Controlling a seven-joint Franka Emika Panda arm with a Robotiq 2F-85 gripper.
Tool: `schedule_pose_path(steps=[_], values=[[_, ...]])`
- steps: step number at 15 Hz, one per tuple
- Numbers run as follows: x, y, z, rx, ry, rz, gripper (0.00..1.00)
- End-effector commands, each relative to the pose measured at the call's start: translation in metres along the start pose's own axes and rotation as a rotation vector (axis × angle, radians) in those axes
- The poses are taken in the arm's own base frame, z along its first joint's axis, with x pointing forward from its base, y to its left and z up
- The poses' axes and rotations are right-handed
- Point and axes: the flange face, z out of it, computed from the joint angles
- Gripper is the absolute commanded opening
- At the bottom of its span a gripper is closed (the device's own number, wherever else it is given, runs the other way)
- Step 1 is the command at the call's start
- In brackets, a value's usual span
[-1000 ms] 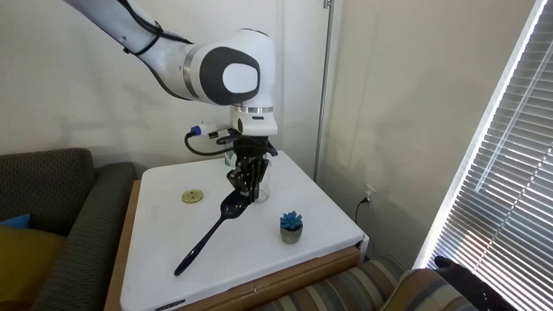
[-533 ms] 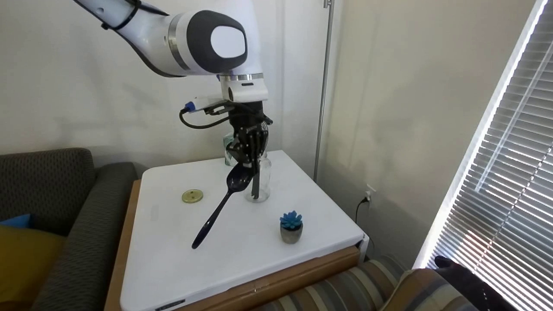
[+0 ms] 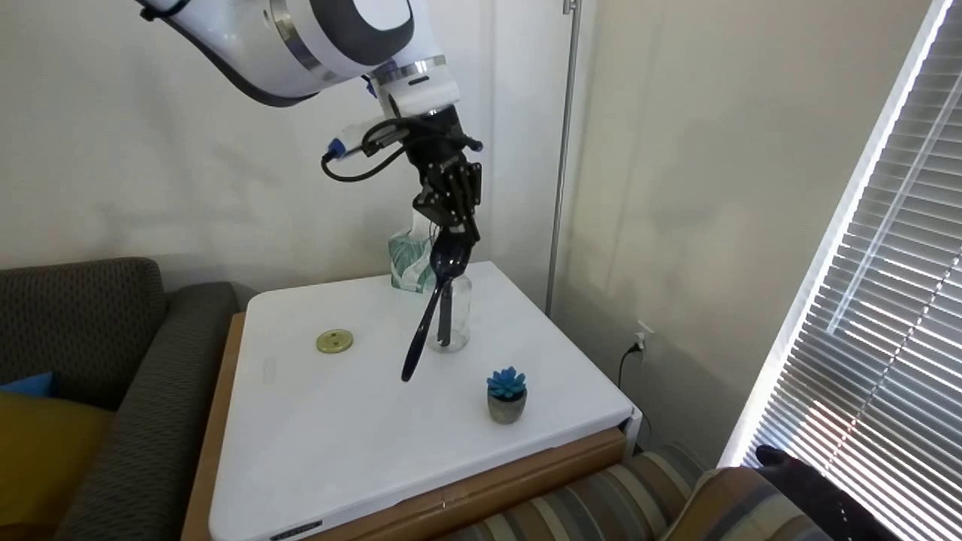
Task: Uncover the jar and put the whisk and the spoon inside the jar
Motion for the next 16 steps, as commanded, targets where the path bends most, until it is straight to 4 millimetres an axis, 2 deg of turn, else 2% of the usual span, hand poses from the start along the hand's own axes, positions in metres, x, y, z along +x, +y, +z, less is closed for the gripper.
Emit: schedule_pose_path(steps=[1,5,10,16], values=[[0.002,-0.003,-0.027,0.150,0.073,0.028,0.02],[-0.005,-0.009,-0.042,0.316,0.135,0.070,0.02],[-0.010,-0.011,-0.060,0.387,0.202,0.098,0.02],[-0.020,-0.016,-0.107,0.476,0.213,0.076,0.02]])
